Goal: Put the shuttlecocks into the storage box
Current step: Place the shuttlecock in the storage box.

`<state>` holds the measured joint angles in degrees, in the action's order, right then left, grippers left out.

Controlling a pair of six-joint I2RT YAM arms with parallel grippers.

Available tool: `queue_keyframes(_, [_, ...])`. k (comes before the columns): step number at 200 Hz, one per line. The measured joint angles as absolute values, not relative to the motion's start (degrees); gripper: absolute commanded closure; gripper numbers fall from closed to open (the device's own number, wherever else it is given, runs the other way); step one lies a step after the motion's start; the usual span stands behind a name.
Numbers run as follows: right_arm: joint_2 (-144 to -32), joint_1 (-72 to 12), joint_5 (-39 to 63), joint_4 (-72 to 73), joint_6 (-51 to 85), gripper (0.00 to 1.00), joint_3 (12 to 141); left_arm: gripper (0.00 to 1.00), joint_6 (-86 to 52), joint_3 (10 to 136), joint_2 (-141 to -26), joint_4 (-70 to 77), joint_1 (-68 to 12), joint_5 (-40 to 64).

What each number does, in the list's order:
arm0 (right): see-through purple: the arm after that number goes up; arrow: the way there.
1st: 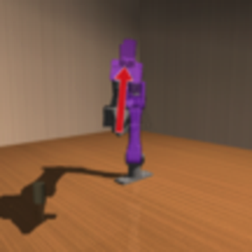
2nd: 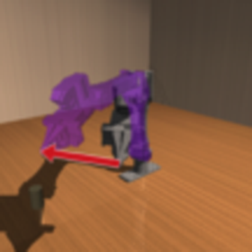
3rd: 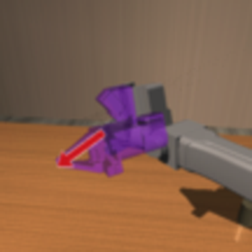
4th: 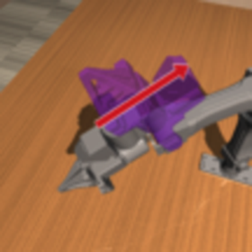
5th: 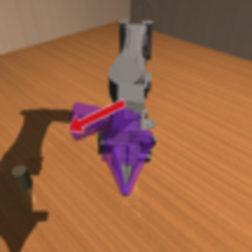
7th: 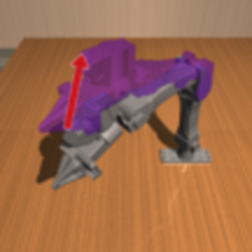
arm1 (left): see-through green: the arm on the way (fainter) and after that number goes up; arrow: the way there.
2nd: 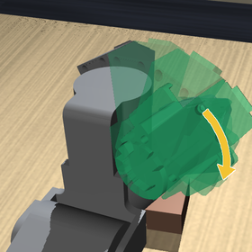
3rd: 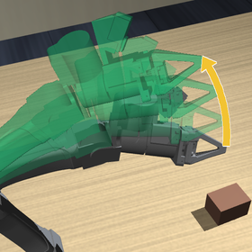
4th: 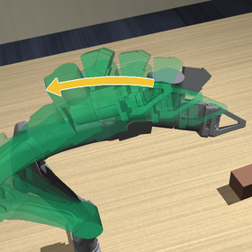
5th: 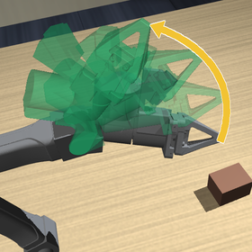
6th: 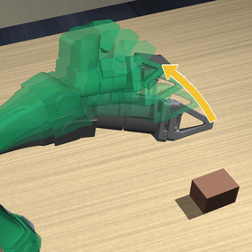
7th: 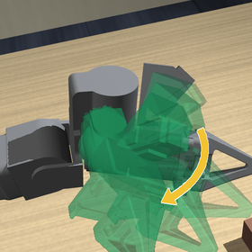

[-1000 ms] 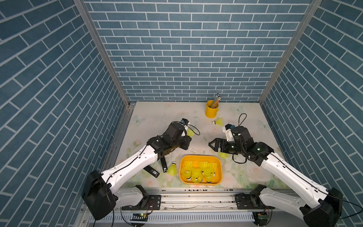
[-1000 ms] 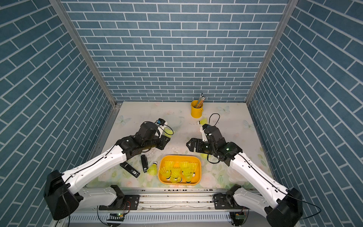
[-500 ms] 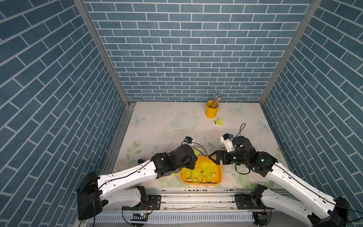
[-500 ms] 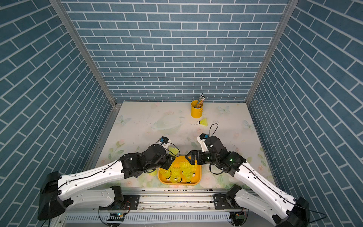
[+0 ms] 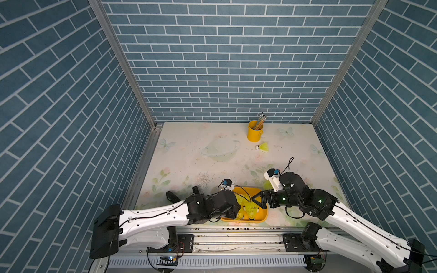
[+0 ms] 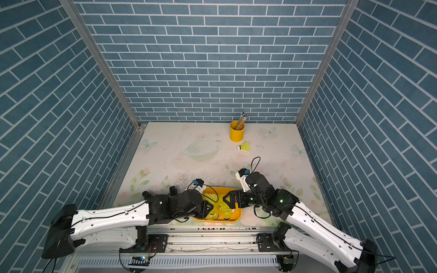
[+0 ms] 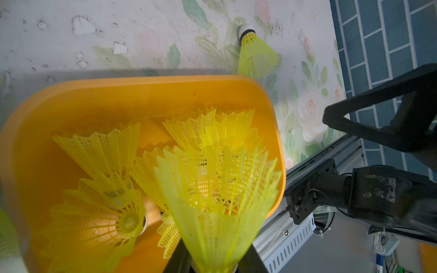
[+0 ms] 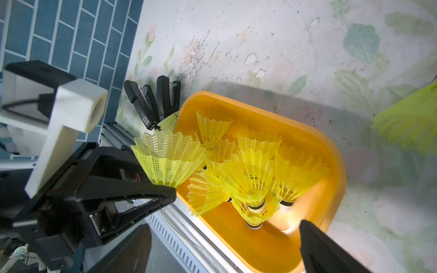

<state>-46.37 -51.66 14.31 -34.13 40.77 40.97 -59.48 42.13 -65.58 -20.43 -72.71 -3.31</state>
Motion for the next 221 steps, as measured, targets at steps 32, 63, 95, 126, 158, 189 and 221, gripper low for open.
queue_keyframes(32, [-47.33,-52.86,13.85,-34.09,41.67,0.00,40.97,0.81,-61.82,41.80,-67.20,-19.73,-73.69,-3.38])
queue_keyframes(63, [-47.35,-54.13,13.72,-34.00,42.22,0.00,40.93,0.81,-62.65,40.88,-67.18,-19.57,-73.78,-3.40])
queue_keyframes(95, [-47.27,-55.29,13.87,-34.11,43.05,0.00,40.34,0.80,-62.78,40.53,-68.14,-18.63,-73.78,-3.31])
queue_keyframes(126, [-47.24,-55.57,13.89,-34.70,43.33,0.00,40.32,0.77,-62.63,40.47,-70.08,-17.41,-73.80,-3.09])
queue_keyframes(158, [-47.24,-55.57,13.93,-34.70,43.77,0.00,40.32,0.71,-62.19,40.47,-71.42,-16.53,-73.78,-2.87])
queue_keyframes(189, [-47.46,-55.61,13.93,-34.72,44.14,0.00,40.32,0.65,-61.80,40.49,-72.31,-15.40,-73.76,-2.61])
queue_keyframes(221, [-47.99,-55.61,13.91,-34.72,44.34,0.00,40.32,0.57,-61.12,40.53,-73.34,-15.05,-73.73,-2.26])
